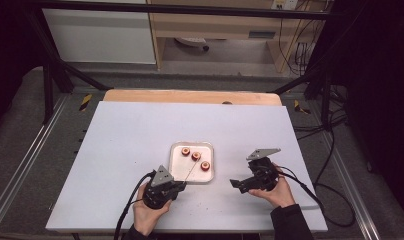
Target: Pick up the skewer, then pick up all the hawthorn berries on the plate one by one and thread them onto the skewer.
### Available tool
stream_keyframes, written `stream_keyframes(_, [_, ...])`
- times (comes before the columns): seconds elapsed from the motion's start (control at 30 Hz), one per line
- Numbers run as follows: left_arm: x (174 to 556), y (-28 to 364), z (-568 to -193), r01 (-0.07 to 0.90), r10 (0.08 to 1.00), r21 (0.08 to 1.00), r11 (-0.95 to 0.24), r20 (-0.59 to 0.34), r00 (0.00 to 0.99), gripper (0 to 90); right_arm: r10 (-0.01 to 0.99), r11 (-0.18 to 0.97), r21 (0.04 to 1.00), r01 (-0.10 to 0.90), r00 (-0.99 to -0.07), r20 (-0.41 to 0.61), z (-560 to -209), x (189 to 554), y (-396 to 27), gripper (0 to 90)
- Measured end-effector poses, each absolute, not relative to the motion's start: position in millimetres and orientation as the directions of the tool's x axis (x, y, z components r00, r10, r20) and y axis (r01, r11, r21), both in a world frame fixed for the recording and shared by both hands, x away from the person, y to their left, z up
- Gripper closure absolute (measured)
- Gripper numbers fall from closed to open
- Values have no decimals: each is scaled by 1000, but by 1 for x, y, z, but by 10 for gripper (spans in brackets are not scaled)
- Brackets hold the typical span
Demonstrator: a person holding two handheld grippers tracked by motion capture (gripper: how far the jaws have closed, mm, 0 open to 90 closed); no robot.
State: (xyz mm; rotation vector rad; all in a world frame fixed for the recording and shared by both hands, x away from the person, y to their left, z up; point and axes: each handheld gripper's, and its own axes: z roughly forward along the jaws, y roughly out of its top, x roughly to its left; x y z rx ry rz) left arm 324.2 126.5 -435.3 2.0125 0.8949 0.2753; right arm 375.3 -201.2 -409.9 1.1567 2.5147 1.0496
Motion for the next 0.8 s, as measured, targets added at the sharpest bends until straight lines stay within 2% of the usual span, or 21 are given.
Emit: stream_keyframes(0.8, [313, 142, -437, 478, 706, 824, -305, -141, 693, 882, 717, 463, 635, 618, -683, 142, -398, 403, -150, 14])
